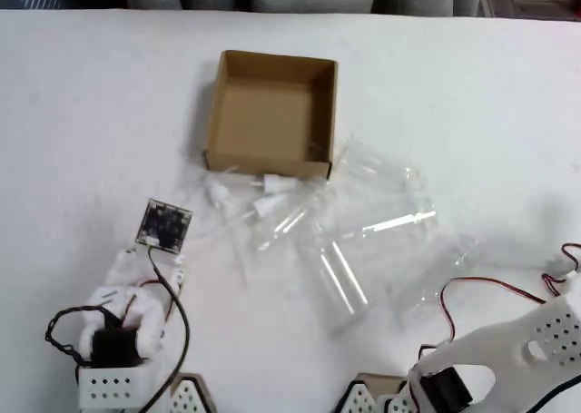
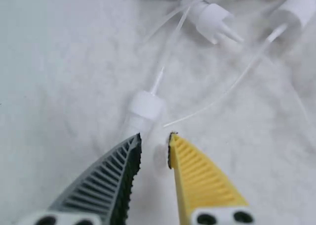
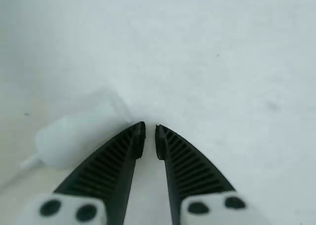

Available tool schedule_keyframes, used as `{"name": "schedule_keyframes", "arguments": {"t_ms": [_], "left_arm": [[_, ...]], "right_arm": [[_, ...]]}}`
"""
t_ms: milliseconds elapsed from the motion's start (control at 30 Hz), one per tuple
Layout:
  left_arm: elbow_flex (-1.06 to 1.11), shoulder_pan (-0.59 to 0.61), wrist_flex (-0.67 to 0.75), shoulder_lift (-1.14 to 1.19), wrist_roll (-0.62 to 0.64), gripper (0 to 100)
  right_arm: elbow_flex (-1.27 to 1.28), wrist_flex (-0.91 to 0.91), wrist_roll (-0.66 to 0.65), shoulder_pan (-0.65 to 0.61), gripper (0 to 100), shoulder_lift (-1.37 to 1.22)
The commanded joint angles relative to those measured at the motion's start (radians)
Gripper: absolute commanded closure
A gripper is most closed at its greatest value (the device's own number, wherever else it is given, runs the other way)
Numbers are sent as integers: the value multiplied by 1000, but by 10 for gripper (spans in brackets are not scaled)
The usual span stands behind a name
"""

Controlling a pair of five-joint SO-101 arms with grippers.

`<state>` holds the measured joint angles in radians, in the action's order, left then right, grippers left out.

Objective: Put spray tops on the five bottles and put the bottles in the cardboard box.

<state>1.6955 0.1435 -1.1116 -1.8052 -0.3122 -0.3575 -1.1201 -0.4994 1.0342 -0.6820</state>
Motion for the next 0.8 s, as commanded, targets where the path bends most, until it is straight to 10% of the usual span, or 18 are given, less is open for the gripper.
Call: {"name": "schedule_keyframes", "arguments": {"t_ms": [0, 767], "left_arm": [[-3, 10, -15, -18, -9, 894], [-3, 10, -15, -18, -9, 894]], "right_arm": [[-184, -70, 64, -42, 982, -33], [-888, -521, 365, -315, 980, -266]]}}
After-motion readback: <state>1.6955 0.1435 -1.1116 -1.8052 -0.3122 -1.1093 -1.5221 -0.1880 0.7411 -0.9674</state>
